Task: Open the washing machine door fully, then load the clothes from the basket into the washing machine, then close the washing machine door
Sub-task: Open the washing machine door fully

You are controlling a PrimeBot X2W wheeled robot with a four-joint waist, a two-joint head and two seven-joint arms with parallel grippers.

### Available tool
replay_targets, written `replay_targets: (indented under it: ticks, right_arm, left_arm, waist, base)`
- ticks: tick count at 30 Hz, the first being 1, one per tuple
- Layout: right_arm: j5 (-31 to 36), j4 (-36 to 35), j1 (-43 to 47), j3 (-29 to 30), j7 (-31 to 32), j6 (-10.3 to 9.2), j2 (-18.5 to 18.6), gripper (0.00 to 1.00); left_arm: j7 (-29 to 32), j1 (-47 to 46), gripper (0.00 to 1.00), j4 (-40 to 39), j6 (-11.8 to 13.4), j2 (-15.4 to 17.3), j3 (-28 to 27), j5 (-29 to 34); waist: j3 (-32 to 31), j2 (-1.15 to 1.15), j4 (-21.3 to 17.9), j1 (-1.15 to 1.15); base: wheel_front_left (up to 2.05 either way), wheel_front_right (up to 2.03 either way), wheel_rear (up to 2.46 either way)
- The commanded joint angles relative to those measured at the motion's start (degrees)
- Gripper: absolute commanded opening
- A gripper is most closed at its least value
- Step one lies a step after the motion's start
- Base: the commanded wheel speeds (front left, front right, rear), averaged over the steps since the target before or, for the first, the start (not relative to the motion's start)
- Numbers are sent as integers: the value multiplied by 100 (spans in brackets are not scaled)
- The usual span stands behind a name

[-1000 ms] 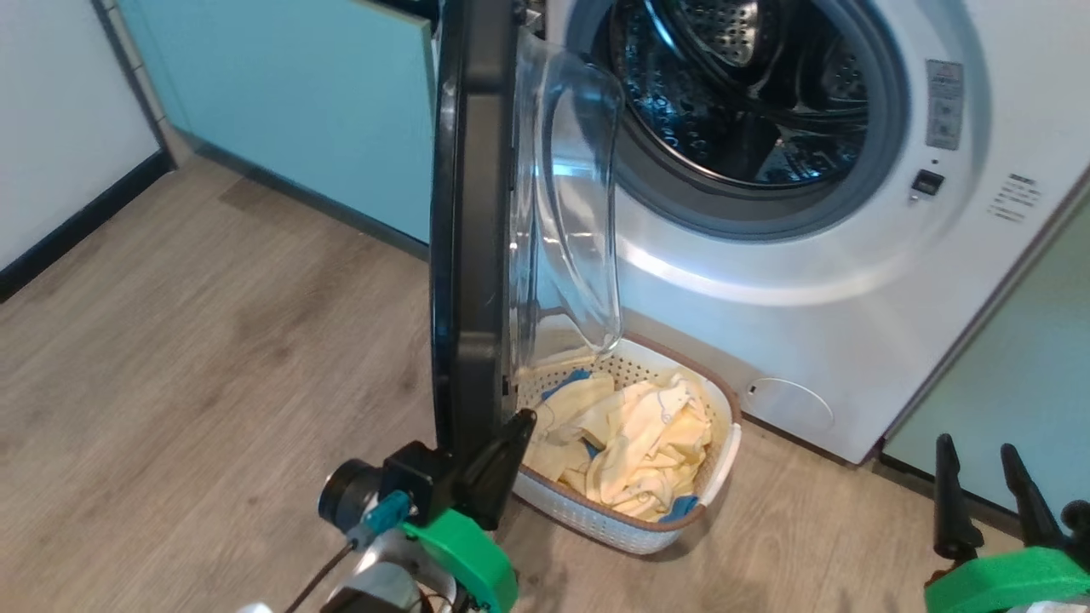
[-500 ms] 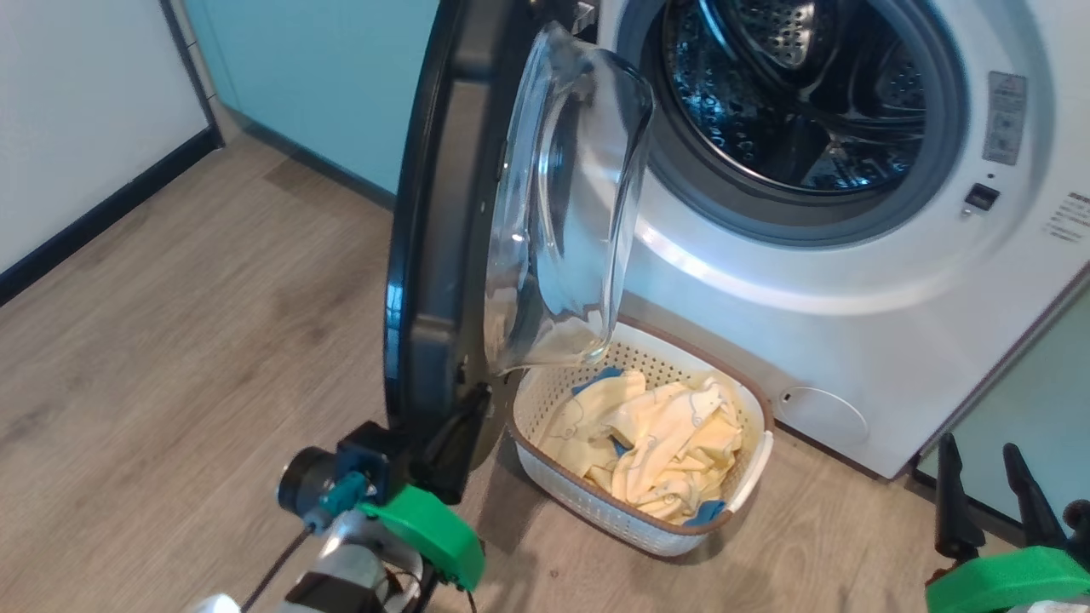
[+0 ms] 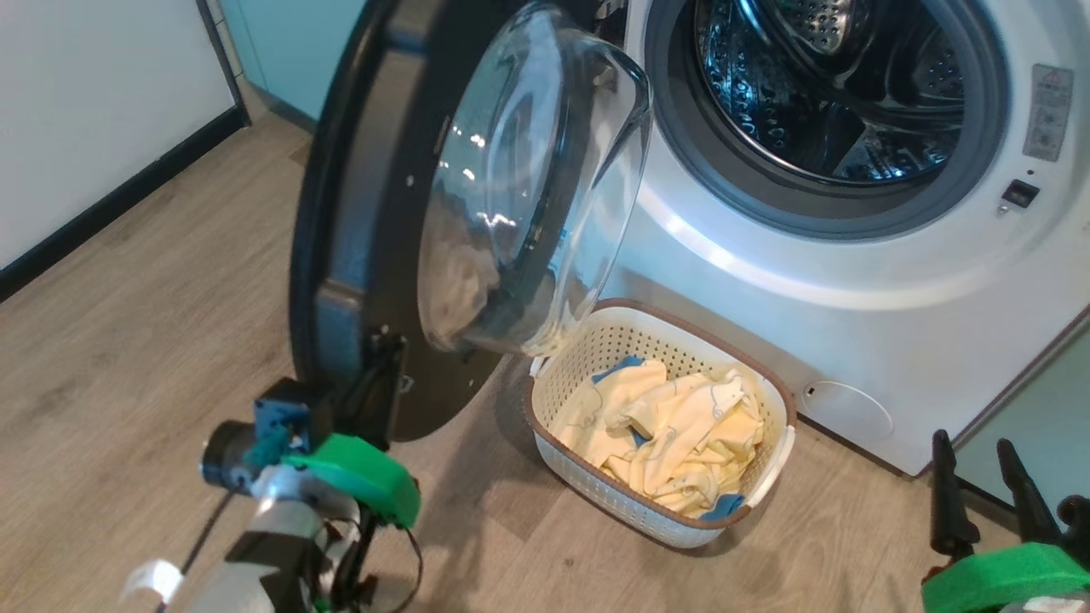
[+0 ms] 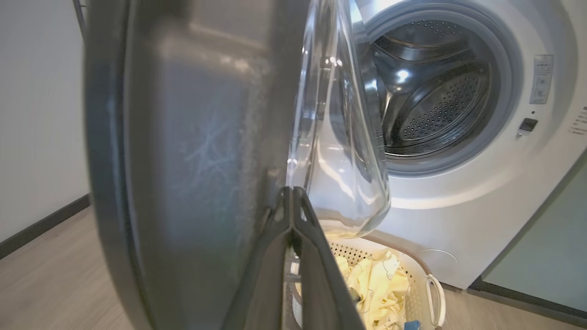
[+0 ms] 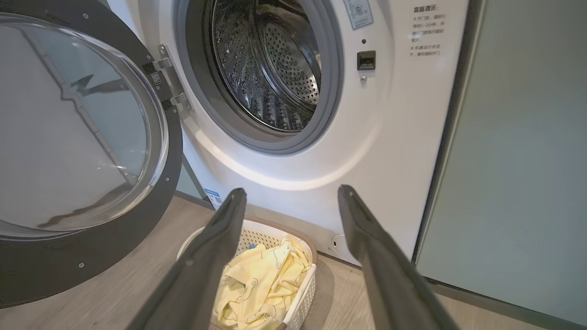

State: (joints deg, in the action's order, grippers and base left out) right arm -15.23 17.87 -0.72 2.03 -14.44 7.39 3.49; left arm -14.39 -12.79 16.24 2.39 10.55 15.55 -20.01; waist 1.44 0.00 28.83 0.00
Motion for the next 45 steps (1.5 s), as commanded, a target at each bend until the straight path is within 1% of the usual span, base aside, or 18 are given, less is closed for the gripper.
replay_targets:
  ticks: [1, 9, 14, 23, 32, 37, 41, 45]
  right_arm:
    - [-27, -177, -317, -121, -56, 10, 160, 100]
    - [-16, -191, -352, -144, -56, 10, 193, 100]
    - [-23, -181, -395, -196, -56, 10, 206, 100]
    - [-55, -169, -510, -315, -56, 10, 247, 100]
    - [-68, -175, -593, -376, -56, 10, 310, 100]
    - [-61, -195, -654, -368, -56, 10, 358, 100]
    - [-40, -206, -741, -424, -56, 10, 388, 100]
    - [-49, -207, -866, -475, -56, 10, 450, 100]
  left_arm:
    - [-59, -399, 0, -106, 49, 196, -356, -29]
    - [-60, -767, 0, 306, 44, 289, -901, -23]
    - [-60, -970, 0, 633, 11, 282, -1159, 1]
    - [-61, -1294, 0, 1258, -118, 357, -1898, 55]
    - [-61, -1528, 0, 1593, -222, 423, -2598, 157]
    - [-61, -1763, 0, 1802, -264, 465, -3019, 166]
    - [-61, -1929, 0, 1905, -296, 466, -3258, 231]
    - [-61, -2114, 0, 2109, -374, 544, -3483, 289]
  waist:
    - [25, 0, 16, 0]
    - [156, 0, 81, 0]
    - [215, 0, 22, 0]
    - [313, 0, -249, 0]
    - [450, 0, -503, 0]
    - [591, 0, -576, 0]
    - [730, 0, -646, 0]
    - [869, 0, -725, 0]
  base:
    - [0, 0, 0]
    - [0, 0, 0]
    - [0, 0, 0]
    - [0, 0, 0]
    - [0, 0, 0]
    - [0, 0, 0]
    - [0, 0, 0]
    - [0, 0, 0]
